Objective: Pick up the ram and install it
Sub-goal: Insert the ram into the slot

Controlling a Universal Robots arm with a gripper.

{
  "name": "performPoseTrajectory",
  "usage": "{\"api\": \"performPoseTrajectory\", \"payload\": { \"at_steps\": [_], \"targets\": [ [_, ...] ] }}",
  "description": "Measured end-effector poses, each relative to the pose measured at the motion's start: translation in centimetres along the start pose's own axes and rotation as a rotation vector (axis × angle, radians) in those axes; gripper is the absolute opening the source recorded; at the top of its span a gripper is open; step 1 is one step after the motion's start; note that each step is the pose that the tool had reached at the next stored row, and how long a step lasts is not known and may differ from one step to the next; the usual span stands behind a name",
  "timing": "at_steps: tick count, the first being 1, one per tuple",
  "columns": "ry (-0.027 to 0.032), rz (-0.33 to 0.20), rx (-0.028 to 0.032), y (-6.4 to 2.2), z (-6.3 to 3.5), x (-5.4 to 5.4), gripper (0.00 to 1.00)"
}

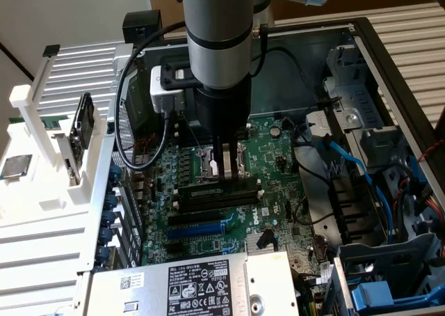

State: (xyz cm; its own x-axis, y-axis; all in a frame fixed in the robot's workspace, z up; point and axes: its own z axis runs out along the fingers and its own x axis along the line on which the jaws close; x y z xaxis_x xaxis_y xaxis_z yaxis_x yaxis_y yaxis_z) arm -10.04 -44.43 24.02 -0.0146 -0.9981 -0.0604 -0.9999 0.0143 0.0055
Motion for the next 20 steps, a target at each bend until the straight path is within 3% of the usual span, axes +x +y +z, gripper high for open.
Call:
{"api": "performPoseTrajectory", "payload": {
  "at_steps": [20],
  "targets": [
    [0.0006,0.007,0.0002,0.01,0.33,0.02,0.12]
  ]
}}
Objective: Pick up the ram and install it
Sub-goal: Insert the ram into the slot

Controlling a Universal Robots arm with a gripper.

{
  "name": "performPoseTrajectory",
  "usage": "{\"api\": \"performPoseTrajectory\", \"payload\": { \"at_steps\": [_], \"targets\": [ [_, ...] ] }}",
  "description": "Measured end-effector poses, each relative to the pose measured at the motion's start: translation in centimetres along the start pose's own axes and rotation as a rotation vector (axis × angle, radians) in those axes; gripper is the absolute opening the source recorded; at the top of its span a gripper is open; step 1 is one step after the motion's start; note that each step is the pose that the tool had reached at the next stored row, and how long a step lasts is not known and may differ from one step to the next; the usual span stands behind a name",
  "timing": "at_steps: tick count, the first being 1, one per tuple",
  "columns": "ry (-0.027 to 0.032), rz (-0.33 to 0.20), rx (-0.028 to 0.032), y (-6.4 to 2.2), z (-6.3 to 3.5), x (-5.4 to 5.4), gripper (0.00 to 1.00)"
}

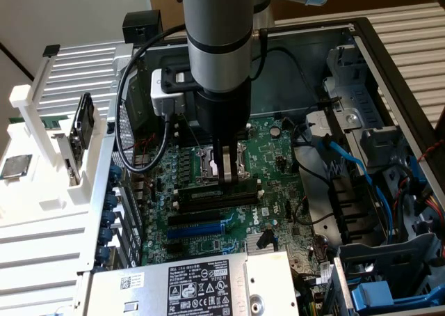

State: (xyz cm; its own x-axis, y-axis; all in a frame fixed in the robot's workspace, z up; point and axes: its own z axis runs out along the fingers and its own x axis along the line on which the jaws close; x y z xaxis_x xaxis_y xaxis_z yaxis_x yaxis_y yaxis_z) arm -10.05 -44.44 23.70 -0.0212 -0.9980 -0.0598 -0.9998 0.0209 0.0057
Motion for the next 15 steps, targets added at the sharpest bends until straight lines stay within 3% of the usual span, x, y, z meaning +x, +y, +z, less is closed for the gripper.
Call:
{"api": "performPoseTrajectory", "payload": {
  "at_steps": [15],
  "targets": [
    [-0.0001,0.005,0.0003,0.01,0.00,0.09,0.12]
  ]
}}
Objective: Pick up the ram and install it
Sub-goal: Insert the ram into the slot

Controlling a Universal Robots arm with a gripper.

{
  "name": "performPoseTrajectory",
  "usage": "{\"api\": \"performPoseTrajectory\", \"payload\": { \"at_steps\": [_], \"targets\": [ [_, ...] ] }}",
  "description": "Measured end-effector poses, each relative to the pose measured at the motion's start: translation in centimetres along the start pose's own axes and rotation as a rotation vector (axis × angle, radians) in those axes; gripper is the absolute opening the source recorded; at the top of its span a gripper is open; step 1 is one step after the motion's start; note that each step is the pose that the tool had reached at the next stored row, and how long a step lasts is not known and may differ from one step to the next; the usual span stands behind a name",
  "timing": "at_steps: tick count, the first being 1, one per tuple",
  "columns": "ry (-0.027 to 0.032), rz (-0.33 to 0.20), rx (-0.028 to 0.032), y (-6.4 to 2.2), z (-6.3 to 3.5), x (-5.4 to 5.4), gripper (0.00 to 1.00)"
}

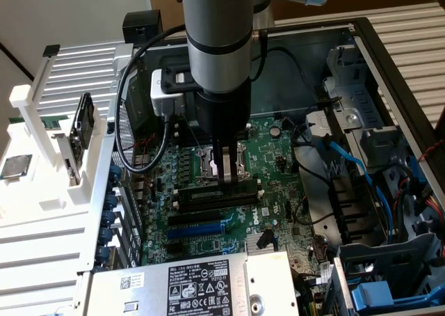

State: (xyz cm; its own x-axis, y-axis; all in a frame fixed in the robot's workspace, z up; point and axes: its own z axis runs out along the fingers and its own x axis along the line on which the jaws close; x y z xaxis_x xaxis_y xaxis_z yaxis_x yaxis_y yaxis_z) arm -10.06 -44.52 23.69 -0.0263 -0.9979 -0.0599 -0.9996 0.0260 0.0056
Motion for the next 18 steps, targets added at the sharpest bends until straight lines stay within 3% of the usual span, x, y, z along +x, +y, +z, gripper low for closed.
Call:
{"api": "performPoseTrajectory", "payload": {
  "at_steps": [18],
  "targets": [
    [0.0001,0.000,-0.0001,0.00,0.21,0.08,0.12]
  ]
}}
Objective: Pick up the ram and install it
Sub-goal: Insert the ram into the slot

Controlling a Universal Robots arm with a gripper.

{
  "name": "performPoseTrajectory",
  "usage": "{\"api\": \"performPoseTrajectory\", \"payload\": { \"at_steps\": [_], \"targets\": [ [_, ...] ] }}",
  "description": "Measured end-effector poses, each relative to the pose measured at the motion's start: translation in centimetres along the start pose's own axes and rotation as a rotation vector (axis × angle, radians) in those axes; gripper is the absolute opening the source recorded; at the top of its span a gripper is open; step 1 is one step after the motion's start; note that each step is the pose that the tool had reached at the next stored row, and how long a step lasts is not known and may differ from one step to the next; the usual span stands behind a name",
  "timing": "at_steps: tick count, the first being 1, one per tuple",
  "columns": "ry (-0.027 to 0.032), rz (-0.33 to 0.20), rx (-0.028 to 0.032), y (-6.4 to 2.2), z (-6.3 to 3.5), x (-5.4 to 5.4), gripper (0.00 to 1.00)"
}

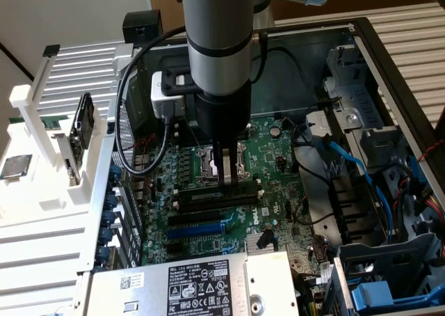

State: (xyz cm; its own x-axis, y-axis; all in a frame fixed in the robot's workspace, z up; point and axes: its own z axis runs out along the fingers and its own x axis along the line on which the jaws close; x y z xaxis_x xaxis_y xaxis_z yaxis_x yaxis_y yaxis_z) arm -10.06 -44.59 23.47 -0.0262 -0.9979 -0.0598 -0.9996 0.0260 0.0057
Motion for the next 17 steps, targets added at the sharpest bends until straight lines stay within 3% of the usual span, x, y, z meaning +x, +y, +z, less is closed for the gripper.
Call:
{"api": "performPoseTrajectory", "payload": {
  "at_steps": [17],
  "targets": [
    [0.0000,0.000,0.0000,0.14,0.36,0.02,0.12]
  ]
}}
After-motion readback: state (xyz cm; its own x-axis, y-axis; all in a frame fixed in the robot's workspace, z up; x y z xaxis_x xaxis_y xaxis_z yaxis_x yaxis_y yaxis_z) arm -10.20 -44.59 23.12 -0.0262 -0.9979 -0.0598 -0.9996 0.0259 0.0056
